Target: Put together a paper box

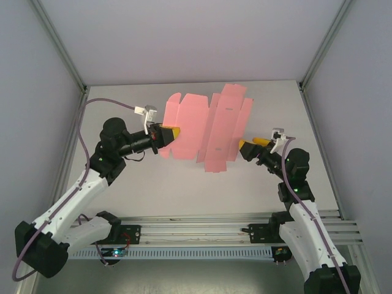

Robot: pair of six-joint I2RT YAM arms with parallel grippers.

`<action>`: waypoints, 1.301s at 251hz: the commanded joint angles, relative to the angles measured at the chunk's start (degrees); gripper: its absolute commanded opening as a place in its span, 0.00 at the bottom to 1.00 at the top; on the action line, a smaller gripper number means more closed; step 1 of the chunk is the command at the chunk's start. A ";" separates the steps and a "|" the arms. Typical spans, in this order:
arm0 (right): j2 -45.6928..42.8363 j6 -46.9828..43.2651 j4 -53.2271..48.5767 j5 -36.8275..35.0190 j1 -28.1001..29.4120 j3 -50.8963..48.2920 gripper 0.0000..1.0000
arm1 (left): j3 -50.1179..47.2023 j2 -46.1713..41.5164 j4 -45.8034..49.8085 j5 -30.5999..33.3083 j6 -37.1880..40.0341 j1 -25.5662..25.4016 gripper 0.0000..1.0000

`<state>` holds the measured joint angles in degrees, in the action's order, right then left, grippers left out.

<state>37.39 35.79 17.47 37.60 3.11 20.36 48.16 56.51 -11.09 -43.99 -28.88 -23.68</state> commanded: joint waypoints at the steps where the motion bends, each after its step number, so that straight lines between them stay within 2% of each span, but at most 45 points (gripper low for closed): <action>1: 1.17 3.47 11.47 7.86 -0.39 -0.67 0.98 | 0.90 -2.38 -1.58 -2.20 -0.41 -1.06 0.00; 40: 3.98 3.28 13.37 9.03 -0.45 0.77 0.98 | 0.31 -5.15 -2.66 -3.23 -0.96 -2.19 0.00; 58: 5.75 4.73 16.56 10.45 -0.39 0.91 0.94 | 0.26 -6.19 -2.25 -2.72 -0.85 -2.64 0.00; 85: 7.73 8.04 23.33 13.18 -0.45 0.54 0.80 | 0.27 -7.13 -0.61 -1.31 0.13 -3.12 0.00; 148: 7.24 8.59 24.41 14.31 -0.43 0.57 0.26 | -1.38 -9.21 1.33 3.52 0.85 -3.21 0.00; 211: 4.29 4.24 15.78 12.58 -0.46 1.26 0.02 | -3.29 -12.51 6.25 12.65 0.89 -3.23 0.00; 225: 3.95 2.15 13.27 12.57 -0.32 1.64 0.00 | -4.84 -13.23 7.14 14.48 0.81 -3.21 0.00; 232: 3.82 0.54 11.24 12.59 -0.18 2.06 0.00 | -5.68 -13.64 7.99 16.42 0.19 -3.22 0.05; 245: 3.62 -2.83 6.23 11.19 0.22 2.99 0.00 | -7.56 -14.32 10.00 20.55 -1.25 -3.22 0.21; 265: 4.17 -8.51 -1.28 8.69 1.63 4.27 0.00 | -11.52 -14.99 10.24 24.80 -3.69 -3.27 0.36; 282: 5.56 -11.76 -4.87 6.64 3.53 4.05 0.00 | -15.20 -14.59 8.39 25.98 -5.81 -3.21 0.40; 296: 7.03 -13.55 -6.35 3.54 5.74 3.33 0.00 | -17.26 -13.74 9.58 27.67 -6.48 -3.21 0.55; 308: 8.55 -15.05 -7.42 0.44 7.71 2.99 0.00 | -18.18 -13.23 12.50 30.84 -7.42 -3.21 0.61; 315: 9.54 -16.03 -8.36 -1.40 8.67 2.93 0.00 | -18.50 -13.07 14.29 32.38 -7.53 -3.17 0.69; 326: 11.17 -17.86 -9.77 -3.75 10.05 3.31 0.00 | -18.72 -13.12 17.14 34.23 -7.28 -3.22 0.87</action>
<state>45.56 25.85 14.17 42.24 9.82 22.90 30.46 43.48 -0.60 -18.11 -33.89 -26.57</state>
